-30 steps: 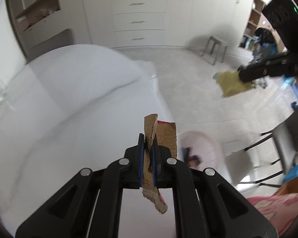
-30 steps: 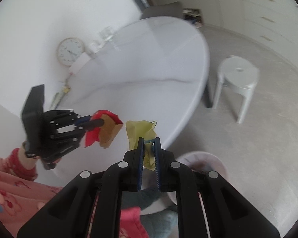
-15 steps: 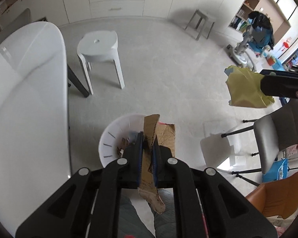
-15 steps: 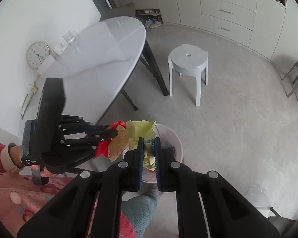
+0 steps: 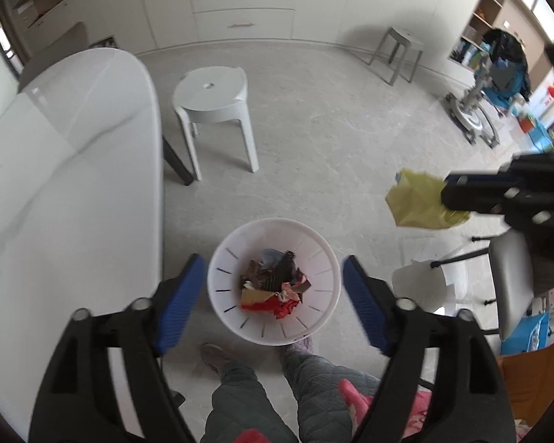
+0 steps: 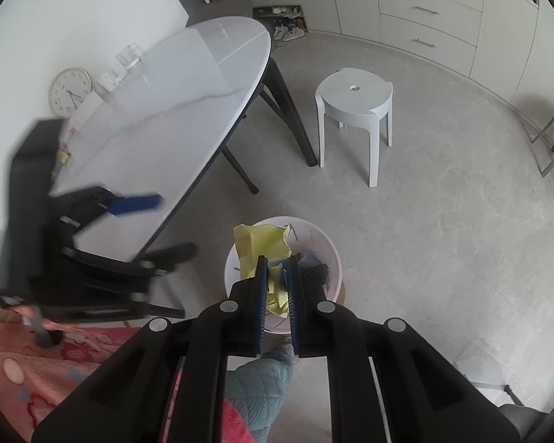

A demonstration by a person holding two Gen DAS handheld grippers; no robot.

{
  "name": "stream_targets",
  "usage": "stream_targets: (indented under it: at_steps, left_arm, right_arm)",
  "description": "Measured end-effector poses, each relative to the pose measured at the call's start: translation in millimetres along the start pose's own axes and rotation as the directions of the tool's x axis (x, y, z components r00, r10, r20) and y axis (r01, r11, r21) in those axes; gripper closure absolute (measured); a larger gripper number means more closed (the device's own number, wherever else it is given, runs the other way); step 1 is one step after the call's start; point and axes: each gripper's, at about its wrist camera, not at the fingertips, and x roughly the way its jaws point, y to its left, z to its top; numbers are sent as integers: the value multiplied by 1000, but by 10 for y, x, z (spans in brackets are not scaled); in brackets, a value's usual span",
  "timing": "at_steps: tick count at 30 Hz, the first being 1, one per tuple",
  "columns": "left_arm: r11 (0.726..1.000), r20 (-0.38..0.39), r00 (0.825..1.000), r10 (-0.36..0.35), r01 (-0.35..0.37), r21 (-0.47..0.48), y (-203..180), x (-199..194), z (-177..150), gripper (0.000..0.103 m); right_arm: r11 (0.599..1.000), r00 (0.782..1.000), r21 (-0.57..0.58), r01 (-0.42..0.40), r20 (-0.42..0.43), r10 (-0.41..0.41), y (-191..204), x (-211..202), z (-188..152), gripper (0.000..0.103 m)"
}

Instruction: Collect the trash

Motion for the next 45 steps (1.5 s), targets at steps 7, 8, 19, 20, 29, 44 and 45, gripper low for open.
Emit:
stream_targets:
  at_steps: [7, 8, 19, 20, 29, 44, 45]
  left_arm:
    - [979, 43, 993, 109, -100, -179, 648, -634, -46, 8]
    - [974, 47, 991, 123, -111, -199, 729, -692, -64, 8]
    - [900, -30, 969, 246, -240, -363, 1432, -946, -472, 8]
    - [897, -39, 967, 250, -247, -368, 1474, -939, -493, 8]
    - [879, -52, 964, 260, -259, -401, 1684, -966, -557, 8]
    - [763, 59, 915, 399, -296, -575, 2332, -1793, -563, 8]
    - [751, 62, 908, 415, -303, -587, 2368, -1857, -589, 8]
  right_arm:
    - [1000, 998, -20, 15, -60, -16, 229, 512, -44, 91]
    - [1000, 997, -10, 7, -75, -8, 252, 633, -51, 91]
    - [991, 963, 88, 101, -259, -76, 275, 2250, -258, 28]
    - [988, 958, 97, 120, -273, -90, 264, 2372, -291, 20]
    - [972, 958, 194, 130, -277, -73, 389, 2071, -141, 7]
    - [989, 986, -112, 101, 141, -85, 2250, 82, 1395, 2]
    - [987, 984, -125, 104, 155, -84, 2349, 37, 1463, 2]
